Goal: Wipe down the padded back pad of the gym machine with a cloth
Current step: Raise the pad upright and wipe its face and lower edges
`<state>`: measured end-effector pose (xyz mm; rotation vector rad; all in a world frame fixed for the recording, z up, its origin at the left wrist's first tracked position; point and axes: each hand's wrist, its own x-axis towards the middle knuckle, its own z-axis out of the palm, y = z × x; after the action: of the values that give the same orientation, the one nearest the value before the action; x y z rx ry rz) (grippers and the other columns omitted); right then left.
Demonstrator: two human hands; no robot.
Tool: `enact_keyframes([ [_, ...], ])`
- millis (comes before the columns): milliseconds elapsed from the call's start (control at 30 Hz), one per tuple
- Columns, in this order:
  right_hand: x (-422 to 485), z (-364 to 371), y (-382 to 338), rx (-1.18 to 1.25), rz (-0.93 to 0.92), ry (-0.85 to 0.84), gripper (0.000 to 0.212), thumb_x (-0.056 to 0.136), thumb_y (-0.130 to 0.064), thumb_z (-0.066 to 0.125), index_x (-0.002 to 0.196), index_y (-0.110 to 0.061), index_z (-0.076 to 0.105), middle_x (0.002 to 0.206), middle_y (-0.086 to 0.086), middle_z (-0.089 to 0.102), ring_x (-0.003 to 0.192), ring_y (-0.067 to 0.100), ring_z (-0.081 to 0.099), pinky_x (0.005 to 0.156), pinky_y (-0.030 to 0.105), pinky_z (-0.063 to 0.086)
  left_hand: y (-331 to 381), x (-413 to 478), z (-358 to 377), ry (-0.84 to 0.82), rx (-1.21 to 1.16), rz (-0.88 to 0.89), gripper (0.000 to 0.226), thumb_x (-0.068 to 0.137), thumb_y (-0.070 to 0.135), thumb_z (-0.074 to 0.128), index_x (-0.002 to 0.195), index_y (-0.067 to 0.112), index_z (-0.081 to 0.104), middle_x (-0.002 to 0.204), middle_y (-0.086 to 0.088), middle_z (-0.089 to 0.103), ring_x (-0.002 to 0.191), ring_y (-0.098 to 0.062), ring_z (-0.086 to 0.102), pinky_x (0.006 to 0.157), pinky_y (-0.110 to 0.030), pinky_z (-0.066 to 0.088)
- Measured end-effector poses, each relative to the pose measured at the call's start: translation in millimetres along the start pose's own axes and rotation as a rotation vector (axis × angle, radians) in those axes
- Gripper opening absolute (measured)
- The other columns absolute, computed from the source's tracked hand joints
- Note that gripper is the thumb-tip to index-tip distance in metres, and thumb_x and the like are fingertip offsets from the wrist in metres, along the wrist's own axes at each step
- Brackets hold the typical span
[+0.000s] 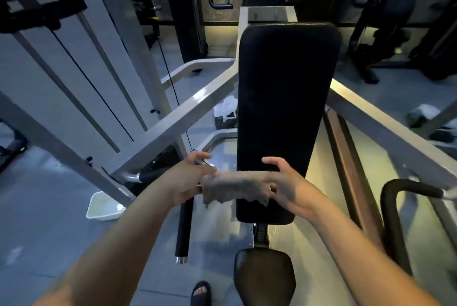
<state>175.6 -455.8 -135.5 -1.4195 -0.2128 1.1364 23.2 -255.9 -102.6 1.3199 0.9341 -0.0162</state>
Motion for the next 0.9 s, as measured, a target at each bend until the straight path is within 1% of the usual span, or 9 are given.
enact_keyframes([
  [100,13.6,38.6,-12.4,-0.436,-0.173,0.028,0.051,0.082,0.004,0.066,0.119,-0.031,0.062,0.124,0.012,0.06,0.103,0.022,0.066,0.087,0.033,0.056,9.8,9.2,-31.1,-0.193,0.445,0.236,0.022,0.075,0.027,0.082,0.095,0.023,0.072,0.097,-0.002,0.07,0.089,-0.023,0.067,0.074,-0.04,0.056],
  [200,27.2,76.4,-28.2,-0.838,-0.279,0.044,0.044,0.084,-0.006,0.07,0.117,-0.034,0.06,0.118,-0.003,0.049,0.098,0.012,0.062,0.088,0.023,0.053,15.4,26.6,-56.8,-0.121,0.933,0.484,0.013,0.073,0.033,0.075,0.075,0.021,0.069,0.076,-0.004,0.064,0.067,-0.009,0.057,0.063,-0.031,0.052],
  [300,43.5,112.1,-34.4,-1.051,-0.378,0.097,0.022,0.089,-0.011,0.068,0.104,-0.027,0.066,0.107,-0.006,0.047,0.091,0.004,0.055,0.079,0.009,0.042,19.6,34.6,-94.3,-0.016,0.967,0.538,0.021,0.083,0.022,0.07,0.065,0.03,0.062,0.073,0.004,0.062,0.066,-0.004,0.059,0.056,-0.023,0.045],
  [467,75.4,168.6,-27.0,-1.027,-0.434,0.105,0.006,0.091,-0.017,0.067,0.087,-0.021,0.068,0.119,-0.01,0.043,0.114,0.002,0.044,0.097,0.011,0.034,28.4,37.0,-176.8,0.164,0.801,0.453,0.008,0.088,0.025,0.065,0.086,0.025,0.073,0.112,0.008,0.046,0.107,-0.01,0.041,0.087,-0.026,0.039],
  [567,95.3,202.6,-25.0,-0.809,-0.345,0.037,0.016,0.091,-0.018,0.066,0.076,-0.023,0.062,0.092,-0.015,0.059,0.087,-0.001,0.057,0.079,0.021,0.044,37.3,42.5,-212.8,0.215,0.598,0.321,0.022,0.086,0.025,0.056,0.07,0.012,0.066,0.076,0.003,0.054,0.074,-0.014,0.05,0.064,-0.029,0.039],
  [633,110.1,225.7,-24.9,-0.699,-0.311,0.048,0.017,0.092,-0.017,0.064,0.076,-0.022,0.061,0.07,-0.013,0.059,0.068,0.001,0.057,0.067,0.025,0.044,46.3,52.4,-231.4,0.279,0.55,0.285,0.026,0.088,0.028,0.053,0.078,0.006,0.064,0.066,-0.007,0.054,0.065,-0.019,0.051,0.061,-0.03,0.038],
  [733,135.7,261.1,-22.7,-0.5,-0.224,0.102,0.007,0.099,-0.017,0.061,0.096,-0.019,0.067,0.08,-0.008,0.07,0.066,0.001,0.064,0.058,0.016,0.049,59.7,75.6,-251.9,0.38,0.462,0.339,0.023,0.095,0.028,0.058,0.096,0.006,0.063,0.077,-0.012,0.066,0.069,-0.023,0.06,0.065,-0.035,0.051],
  [800,156.2,277.8,-17.9,-0.379,-0.127,0.126,0.017,0.101,-0.019,0.061,0.115,-0.011,0.066,0.095,0.006,0.073,0.073,0.011,0.07,0.06,0.025,0.056,62.7,88.6,-257.4,0.443,0.476,0.372,0.019,0.097,0.025,0.059,0.107,0.009,0.055,0.087,-0.005,0.063,0.083,-0.026,0.062,0.072,-0.035,0.051],
  [900,175.9,280.1,-10.2,-0.636,-0.03,0.17,0.045,0.101,-0.033,0.062,0.139,-0.012,0.053,0.125,0.007,0.067,0.108,0.023,0.068,0.09,0.035,0.056,47.1,108.6,-261.4,0.474,0.754,0.339,0.043,0.097,0.024,0.057,0.136,0.013,0.044,0.127,-0.011,0.05,0.117,-0.032,0.052,0.097,-0.04,0.047],
])
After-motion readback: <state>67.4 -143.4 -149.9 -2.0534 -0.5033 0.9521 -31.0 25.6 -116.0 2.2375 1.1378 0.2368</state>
